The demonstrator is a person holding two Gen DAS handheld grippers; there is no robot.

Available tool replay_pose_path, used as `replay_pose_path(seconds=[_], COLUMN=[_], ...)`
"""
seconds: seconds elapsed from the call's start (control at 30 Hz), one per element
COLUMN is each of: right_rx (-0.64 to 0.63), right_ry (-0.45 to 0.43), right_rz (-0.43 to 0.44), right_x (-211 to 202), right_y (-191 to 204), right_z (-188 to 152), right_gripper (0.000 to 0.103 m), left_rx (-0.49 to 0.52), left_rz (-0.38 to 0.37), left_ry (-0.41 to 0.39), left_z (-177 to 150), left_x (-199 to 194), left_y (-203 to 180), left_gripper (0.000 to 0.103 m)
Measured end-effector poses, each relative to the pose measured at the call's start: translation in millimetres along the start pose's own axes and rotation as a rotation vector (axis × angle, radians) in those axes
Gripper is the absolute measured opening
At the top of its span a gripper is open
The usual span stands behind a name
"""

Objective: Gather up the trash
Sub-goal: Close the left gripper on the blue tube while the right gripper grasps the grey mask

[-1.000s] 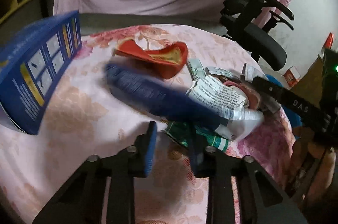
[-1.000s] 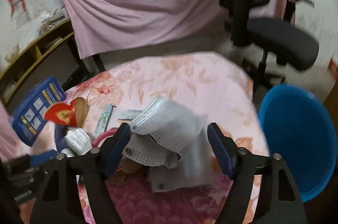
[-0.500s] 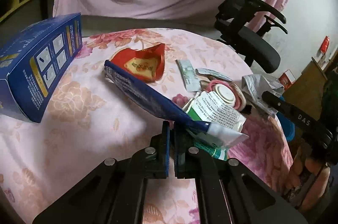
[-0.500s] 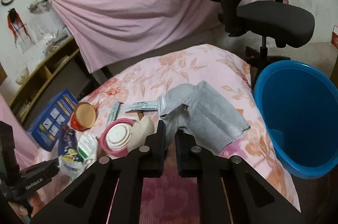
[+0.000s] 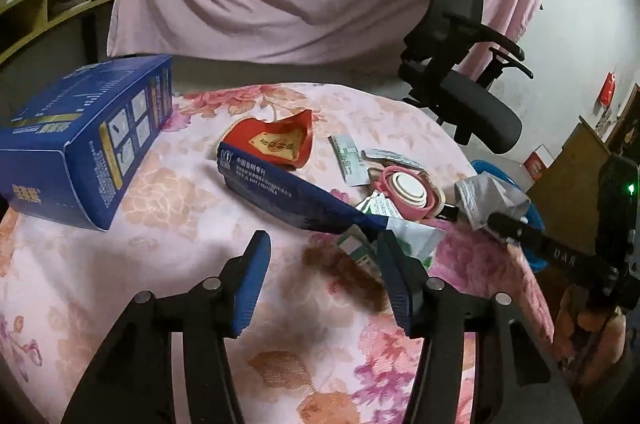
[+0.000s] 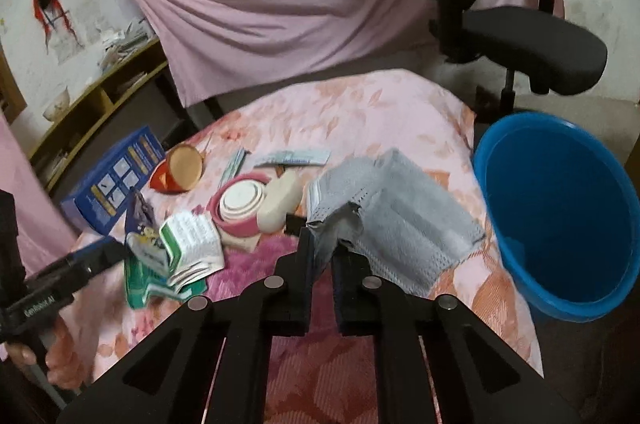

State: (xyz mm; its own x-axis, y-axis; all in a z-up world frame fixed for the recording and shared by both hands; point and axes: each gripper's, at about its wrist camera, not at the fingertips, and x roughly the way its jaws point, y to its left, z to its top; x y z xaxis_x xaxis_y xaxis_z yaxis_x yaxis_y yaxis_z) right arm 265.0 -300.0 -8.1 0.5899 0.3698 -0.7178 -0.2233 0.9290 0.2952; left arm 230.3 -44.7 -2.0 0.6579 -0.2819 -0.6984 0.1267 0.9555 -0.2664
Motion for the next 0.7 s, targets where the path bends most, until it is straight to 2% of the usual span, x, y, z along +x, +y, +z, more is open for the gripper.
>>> replay_pose_path(seconds=[0.07, 0.1, 0.17, 0.3, 0.4, 0.53, 0.7], right_rx=[-0.002, -0.003, -0.003, -0.005, 0.003, -0.014, 0.022], right_ry=[0.020, 0.025, 0.020, -0.001, -0.029, -0.054, 0.022], right_rz=[0.018, 0.026, 0.038, 0.032, 0.003, -0.056, -0.042], right_x=[-2.7, -5.9, -14.0, -25.0, -27.2, -13.2, 17.5], right_y=[-1.7, -3.1, -6.5, -16.2, -22.2, -25.2, -32.4], right_z=[-0.3, -0.5, -1.4, -0.4, 0.2, 5.1, 17.2], right_gripper=[0.016, 0.029, 0.046, 0.048, 0.049, 0.057, 0.061], left_rx=[-0.022, -0.039, -0.069, -0.082, -0.079, -0.125, -0.167], left_rz=[-0.010, -0.010, -0.007, 0.036, 0.137, 0.167, 0.155], left_ry=[0.009, 0.011, 0.017, 0.016, 0.068, 0.135, 0.174], left_z=[6.5, 10.4, 18.7, 30.6, 36.1, 35.9, 28.1], left_x=[4.7, 7.2, 11.0, 15.4, 29.2, 47.8, 52.5], left_y=[-3.5, -5.5, -5.9, -15.1, -17.2, -4.1, 12.1], left_gripper=[0.049, 0.049, 0.049, 0.049, 0.049, 0.048, 0.029])
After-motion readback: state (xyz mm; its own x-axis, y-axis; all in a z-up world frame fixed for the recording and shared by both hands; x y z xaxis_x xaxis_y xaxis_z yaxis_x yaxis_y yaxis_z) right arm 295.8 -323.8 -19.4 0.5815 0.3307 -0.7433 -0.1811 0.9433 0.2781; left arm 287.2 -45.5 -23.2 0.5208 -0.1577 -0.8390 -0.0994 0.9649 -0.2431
